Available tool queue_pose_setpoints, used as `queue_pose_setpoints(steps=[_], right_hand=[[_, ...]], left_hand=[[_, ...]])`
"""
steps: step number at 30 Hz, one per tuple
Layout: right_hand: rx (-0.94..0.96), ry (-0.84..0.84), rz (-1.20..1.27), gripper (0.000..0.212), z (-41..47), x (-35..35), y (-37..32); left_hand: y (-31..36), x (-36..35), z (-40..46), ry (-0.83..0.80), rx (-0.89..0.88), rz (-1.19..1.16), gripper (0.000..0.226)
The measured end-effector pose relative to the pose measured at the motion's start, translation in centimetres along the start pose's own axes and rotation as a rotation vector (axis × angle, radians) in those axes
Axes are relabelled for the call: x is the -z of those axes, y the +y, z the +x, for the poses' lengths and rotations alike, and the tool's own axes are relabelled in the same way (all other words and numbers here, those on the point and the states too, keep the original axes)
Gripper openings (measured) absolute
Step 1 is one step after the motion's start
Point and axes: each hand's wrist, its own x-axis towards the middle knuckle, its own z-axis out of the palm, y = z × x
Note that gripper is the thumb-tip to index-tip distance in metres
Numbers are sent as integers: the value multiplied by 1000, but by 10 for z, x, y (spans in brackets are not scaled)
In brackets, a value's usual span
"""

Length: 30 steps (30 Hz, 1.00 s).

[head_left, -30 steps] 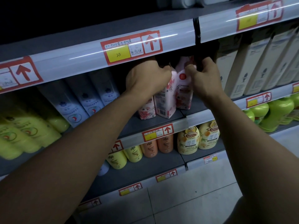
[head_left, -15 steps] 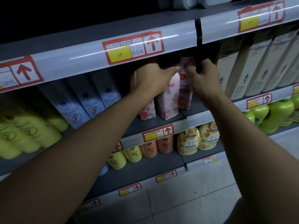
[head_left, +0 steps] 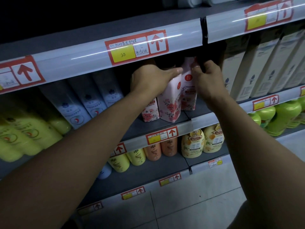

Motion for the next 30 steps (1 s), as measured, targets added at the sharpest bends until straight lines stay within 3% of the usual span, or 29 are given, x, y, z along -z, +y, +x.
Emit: queue_pose_setpoints(steps=[5,8,13,17,20,23,26,30], right_hand=[[23,-4,35,14,1,2,1],[18,-28,73,20,0,3,3],[1,-40,85,17,-3,0,0],[7,-127,61,20,-9,5,2],[24,-189,8,43,-11,9,8],[44,-192,-107,48,-10,9,12],[52,-180,-145,48,-7,11,14],[35,-275,-32,49,-7,21,14]], left_hand=[[-1,-2,4,20,62,-120,40],[-5,-2,7,19,74,-150,35],[-11,-4,-2,104,-56,-107,40],[-27,-3,-17,367,-284,51,44],[-46,-6,-37,601,-464,156,36],[-65,-24,-58,552,-424,145,76],[-77,-45,-64,419,-243,115,120],[-84,-58,-51,341,-58,-47,139]])
